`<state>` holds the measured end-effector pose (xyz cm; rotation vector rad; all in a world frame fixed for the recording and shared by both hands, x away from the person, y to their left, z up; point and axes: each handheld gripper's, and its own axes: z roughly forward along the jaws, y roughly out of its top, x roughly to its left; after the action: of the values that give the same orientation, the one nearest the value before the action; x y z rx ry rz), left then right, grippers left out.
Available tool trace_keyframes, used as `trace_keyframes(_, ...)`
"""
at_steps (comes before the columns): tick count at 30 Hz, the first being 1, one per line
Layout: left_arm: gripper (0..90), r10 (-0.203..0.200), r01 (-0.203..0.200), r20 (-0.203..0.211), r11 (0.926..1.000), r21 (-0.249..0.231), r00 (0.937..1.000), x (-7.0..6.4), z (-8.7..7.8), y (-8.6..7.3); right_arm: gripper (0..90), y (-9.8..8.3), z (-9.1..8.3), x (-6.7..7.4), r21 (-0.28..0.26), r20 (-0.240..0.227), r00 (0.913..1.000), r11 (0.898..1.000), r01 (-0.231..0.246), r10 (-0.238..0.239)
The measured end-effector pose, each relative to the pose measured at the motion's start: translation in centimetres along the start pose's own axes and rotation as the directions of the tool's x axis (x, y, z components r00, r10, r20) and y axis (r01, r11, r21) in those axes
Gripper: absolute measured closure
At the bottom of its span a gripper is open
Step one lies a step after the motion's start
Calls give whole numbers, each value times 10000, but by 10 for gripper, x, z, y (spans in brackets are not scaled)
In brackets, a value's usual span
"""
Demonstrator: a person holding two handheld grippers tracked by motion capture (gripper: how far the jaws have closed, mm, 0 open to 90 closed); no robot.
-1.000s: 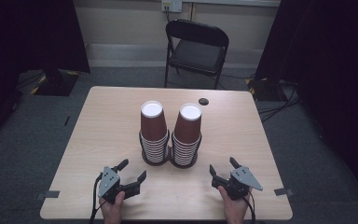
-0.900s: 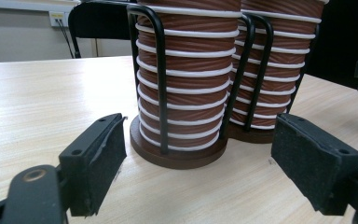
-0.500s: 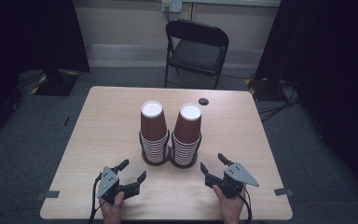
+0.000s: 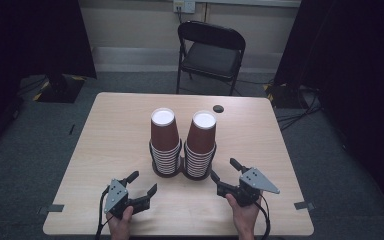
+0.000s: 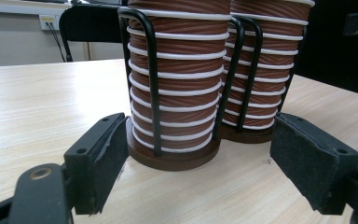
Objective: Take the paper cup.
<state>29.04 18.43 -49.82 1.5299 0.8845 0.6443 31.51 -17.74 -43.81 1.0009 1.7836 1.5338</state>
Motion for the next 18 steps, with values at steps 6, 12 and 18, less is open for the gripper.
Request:
trace_keyframes(6, 217, -25, 25, 77, 10000, -24, 10000, 0, 0, 0, 136, 12, 3, 1, -169, -86, 9999, 9998, -111, 110)
trace_keyframes(12, 216, -74, 74, 7, 10000, 2, 10000, 0, 0, 0, 135, 23, 6, 1, -396, -142, 9999, 9992, -41, 36)
trace_keyframes(18, 215, -64, 64, 4, 10000, 62, 10000, 1, 1, 0, 135, 37, 12, -1, -445, -286, 9996, 9990, 13, -26)
